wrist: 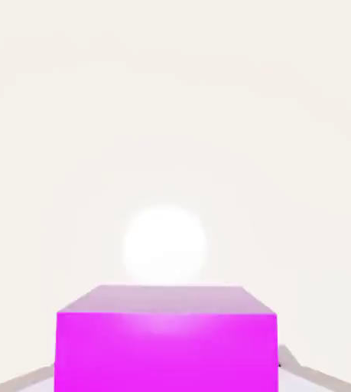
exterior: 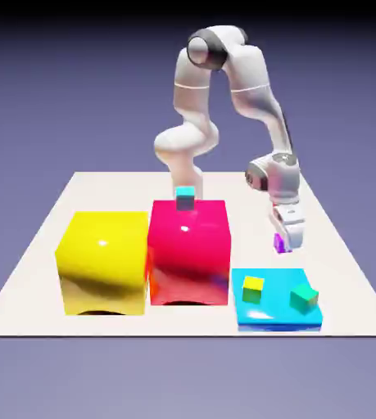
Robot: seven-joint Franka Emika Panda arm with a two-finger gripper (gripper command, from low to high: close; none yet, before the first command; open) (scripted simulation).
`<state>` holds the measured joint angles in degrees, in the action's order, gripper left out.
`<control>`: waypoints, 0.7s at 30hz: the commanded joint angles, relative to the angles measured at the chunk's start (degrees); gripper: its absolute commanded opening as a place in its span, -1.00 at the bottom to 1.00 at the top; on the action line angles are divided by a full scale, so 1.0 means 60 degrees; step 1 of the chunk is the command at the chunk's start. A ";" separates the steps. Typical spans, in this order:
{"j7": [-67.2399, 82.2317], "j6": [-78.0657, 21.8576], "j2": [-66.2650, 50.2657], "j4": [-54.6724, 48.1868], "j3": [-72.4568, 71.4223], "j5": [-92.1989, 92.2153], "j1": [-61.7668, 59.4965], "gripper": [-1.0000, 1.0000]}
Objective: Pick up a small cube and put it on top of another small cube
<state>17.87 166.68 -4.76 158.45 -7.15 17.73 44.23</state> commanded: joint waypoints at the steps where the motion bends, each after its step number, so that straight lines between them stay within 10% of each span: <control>1: -0.0259 -0.0238 -0.0087 -0.0346 0.0031 -0.0135 -0.0153 -1.00; 21: -0.4454 -0.3501 -0.2166 -0.5896 0.0517 -0.2361 -0.3046 -1.00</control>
<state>-8.80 145.63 -17.75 123.07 -4.06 3.63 25.95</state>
